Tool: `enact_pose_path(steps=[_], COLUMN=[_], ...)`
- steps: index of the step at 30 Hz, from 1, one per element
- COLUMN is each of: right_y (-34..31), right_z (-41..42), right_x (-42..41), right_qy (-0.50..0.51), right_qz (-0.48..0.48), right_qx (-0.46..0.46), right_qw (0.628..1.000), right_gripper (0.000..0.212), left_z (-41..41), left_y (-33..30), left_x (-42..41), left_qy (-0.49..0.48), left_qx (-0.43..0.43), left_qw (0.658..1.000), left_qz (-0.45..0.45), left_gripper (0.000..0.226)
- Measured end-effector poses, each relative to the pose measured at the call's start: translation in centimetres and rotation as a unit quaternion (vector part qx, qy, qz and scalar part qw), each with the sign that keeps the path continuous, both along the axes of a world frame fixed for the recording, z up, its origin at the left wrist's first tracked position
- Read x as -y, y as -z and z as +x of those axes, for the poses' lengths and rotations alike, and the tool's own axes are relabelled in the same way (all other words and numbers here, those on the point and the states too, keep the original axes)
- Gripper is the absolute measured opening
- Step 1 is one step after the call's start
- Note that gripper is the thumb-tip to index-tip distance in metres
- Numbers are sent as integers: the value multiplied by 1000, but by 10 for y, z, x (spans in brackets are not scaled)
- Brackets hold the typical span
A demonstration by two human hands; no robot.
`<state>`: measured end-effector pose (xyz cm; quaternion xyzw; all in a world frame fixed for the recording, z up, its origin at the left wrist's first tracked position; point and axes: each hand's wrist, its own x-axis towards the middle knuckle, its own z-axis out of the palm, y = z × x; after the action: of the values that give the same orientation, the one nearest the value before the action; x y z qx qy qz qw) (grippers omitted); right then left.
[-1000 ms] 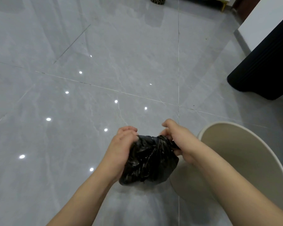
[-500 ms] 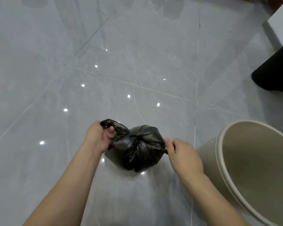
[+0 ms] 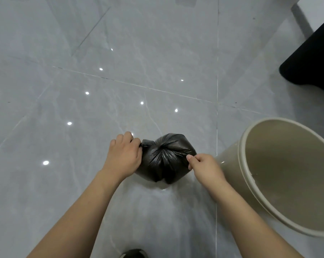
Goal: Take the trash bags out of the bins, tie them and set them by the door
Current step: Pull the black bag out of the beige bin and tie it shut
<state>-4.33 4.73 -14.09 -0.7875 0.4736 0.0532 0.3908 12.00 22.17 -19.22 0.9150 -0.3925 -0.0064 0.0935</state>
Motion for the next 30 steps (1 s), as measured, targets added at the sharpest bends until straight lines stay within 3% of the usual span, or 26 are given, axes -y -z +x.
enact_pose_path(steps=[2, 4, 6, 7, 8, 10, 12, 14, 16, 18, 21, 25, 30], right_y=[0, -1, -5, -6, -5, -4, -1, 5, 14, 22, 29, 28, 25], right_z=[2, 5, 11, 14, 17, 22, 25, 27, 25, 19, 12, 13, 19], right_x=[-2, 0, 1, 2, 1, -6, -14, -20, -24, -27, -28, -32, -33], right_qy=[44, 166, 293, 324, 330, 294, 228, 154, 76, 2, -104, -241, -310], right_qz=[14, 147, 333, 383, 391, 345, 286, 233, 178, 126, 80, 12, -85], right_qx=[5, 99, 230, 275, 300, 301, 260, 215, 175, 137, 98, 28, -17], right_qw=[999, 970, 866, 821, 805, 839, 894, 936, 965, 983, 987, 970, 947], right_gripper=[42, 41, 38, 36, 33, 28, 21, 16, 15, 14, 14, 38, 53], left_z=[-8, -17, -27, -32, -38, -48, -60, -67, -66, -56, -39, -22, -8], left_y=[1, -1, -6, -8, -10, -11, -10, -10, -12, -14, -24, -43, -64], left_x=[1, 3, 4, 5, 6, 9, 10, 10, 8, 3, -1, 2, 12], left_qy=[-17, -22, -23, -17, 3, 81, 166, 196, 178, 153, 140, 115, 121], left_qx=[27, 36, 39, 33, 14, -83, -233, -322, -320, -254, -197, -271, -338], left_qw=[999, 999, 998, 999, 1000, 993, 957, 926, 930, 954, 969, 955, 927], left_qz=[-15, -31, -41, -33, -15, 22, 39, 30, 33, 46, 58, 40, 107], left_gripper=[31, 25, 23, 26, 30, 34, 26, 20, 17, 19, 28, 18, 11])
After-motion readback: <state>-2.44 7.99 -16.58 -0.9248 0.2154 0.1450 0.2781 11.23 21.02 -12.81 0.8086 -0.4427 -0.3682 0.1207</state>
